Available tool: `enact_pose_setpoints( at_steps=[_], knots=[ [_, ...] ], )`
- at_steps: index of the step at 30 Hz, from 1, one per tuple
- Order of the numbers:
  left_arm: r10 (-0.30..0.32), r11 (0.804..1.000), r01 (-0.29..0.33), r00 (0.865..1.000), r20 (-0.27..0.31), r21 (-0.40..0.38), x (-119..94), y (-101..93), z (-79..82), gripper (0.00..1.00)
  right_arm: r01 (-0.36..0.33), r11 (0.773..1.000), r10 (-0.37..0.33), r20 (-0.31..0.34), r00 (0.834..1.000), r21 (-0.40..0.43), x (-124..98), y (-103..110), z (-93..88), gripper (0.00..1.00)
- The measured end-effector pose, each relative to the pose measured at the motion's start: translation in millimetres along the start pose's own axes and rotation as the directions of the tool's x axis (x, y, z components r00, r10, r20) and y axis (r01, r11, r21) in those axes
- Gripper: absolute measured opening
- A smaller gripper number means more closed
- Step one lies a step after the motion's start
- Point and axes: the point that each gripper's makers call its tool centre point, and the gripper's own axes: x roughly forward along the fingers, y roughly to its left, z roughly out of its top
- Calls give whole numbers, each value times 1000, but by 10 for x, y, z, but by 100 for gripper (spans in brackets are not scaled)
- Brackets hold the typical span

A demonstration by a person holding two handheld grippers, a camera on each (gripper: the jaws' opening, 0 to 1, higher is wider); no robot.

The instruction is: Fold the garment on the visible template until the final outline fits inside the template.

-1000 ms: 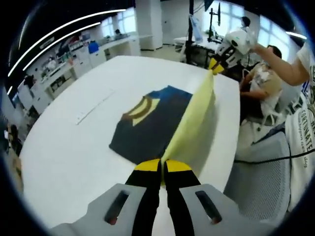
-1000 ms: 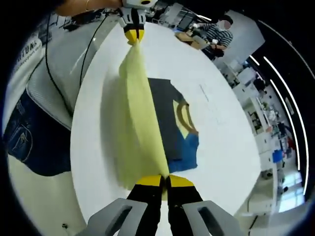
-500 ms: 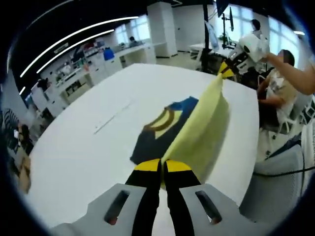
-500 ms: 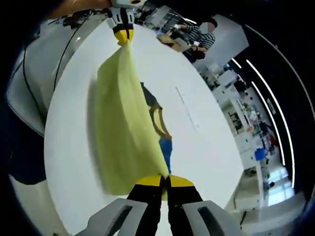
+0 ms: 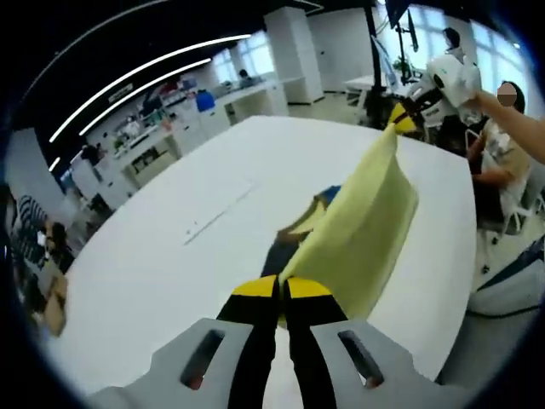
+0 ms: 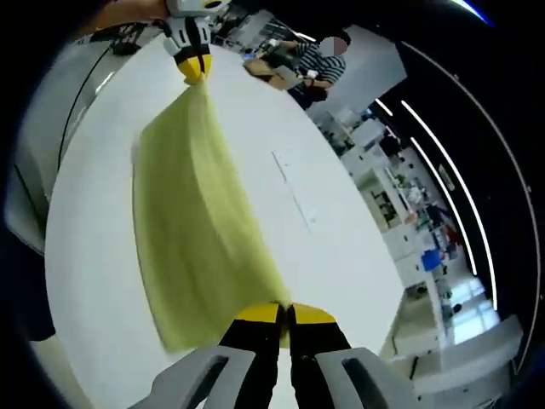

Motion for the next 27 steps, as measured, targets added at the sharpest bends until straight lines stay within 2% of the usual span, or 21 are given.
enact_pose_setpoints(
  at_steps=[3,5,11,16,18,21,27],
  knots=[
    [14,1000,-14,1000,6,-18,81,49,-11,0,12,1000,-12,1,1000,17,95,-17,-8,0],
    [14,1000,-14,1000,0,-28,141,71,-41,0,-3,998,2,9,1000,61,176,-4,-16,0],
    [-4,1000,4,1000,-12,-19,392,159,-129,0,-14,996,16,-16,1000,88,413,-7,-95,0],
    [-23,997,19,998,-51,-70,574,208,-274,0,-48,988,50,-9,999,149,589,38,-124,0],
    [-35,992,26,997,-66,-127,647,212,-358,0,-52,987,54,-14,998,150,649,42,-143,0],
    [-52,988,44,997,-55,-146,742,222,-416,0,-81,984,85,-19,996,156,740,91,-177,0],
    [-60,985,47,996,-73,-166,913,242,-540,0,-128,974,139,-43,989,186,958,180,-290,0]
  ],
)
